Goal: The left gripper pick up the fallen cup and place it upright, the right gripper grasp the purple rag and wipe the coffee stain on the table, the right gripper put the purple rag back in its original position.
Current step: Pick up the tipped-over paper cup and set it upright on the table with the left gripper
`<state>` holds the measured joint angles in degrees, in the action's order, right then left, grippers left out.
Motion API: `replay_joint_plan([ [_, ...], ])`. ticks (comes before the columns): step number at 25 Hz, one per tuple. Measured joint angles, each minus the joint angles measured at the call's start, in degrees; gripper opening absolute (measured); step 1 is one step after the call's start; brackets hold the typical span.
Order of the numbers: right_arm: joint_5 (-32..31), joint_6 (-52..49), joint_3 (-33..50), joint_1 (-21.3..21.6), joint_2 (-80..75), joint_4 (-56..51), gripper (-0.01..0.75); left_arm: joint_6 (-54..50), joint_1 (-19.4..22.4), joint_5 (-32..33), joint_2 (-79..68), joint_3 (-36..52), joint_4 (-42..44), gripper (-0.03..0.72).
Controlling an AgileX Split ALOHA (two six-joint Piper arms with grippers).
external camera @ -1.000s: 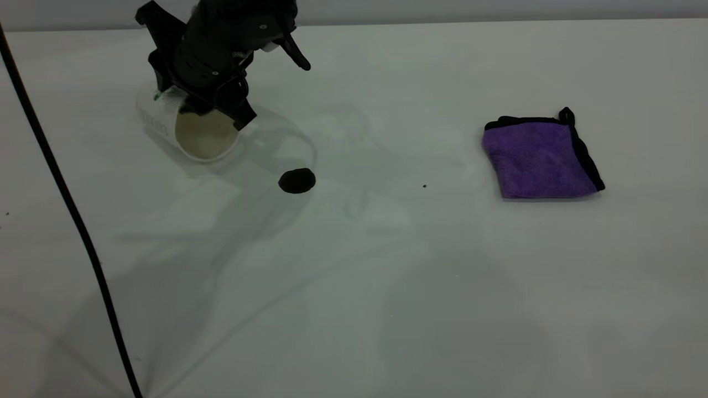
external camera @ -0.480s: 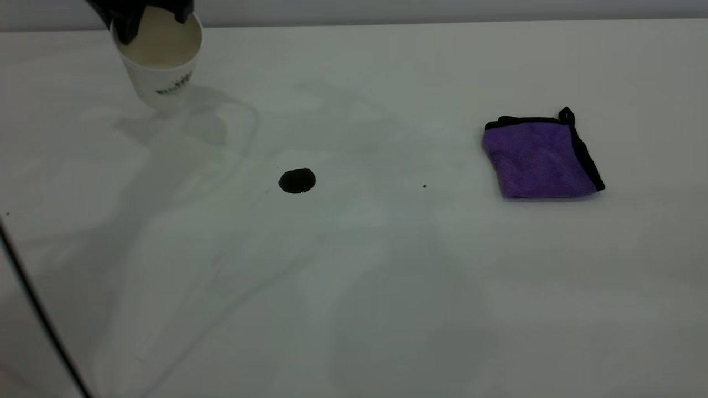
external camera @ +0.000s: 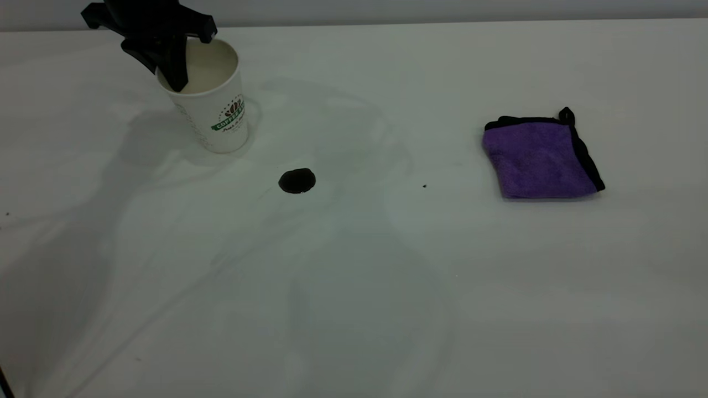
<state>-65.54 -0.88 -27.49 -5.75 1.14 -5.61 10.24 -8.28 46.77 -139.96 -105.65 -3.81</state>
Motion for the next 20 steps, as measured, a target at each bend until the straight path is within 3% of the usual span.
replay_joint_plan([
  [10, 0.0, 0.0, 0.0, 0.0, 0.0, 0.0, 0.239, -0.7, 0.7, 1.8, -1.0, -3.7, -0.2, 0.035],
  [14, 0.0, 0.0, 0.0, 0.0, 0.0, 0.0, 0.239, -0.9, 0.7, 2.1, -1.0, -4.6, -0.2, 0.121],
  [20, 0.0, 0.0, 0.0, 0.0, 0.0, 0.0, 0.239, -1.4, 0.7, 2.4, -1.0, -4.6, -0.2, 0.319],
])
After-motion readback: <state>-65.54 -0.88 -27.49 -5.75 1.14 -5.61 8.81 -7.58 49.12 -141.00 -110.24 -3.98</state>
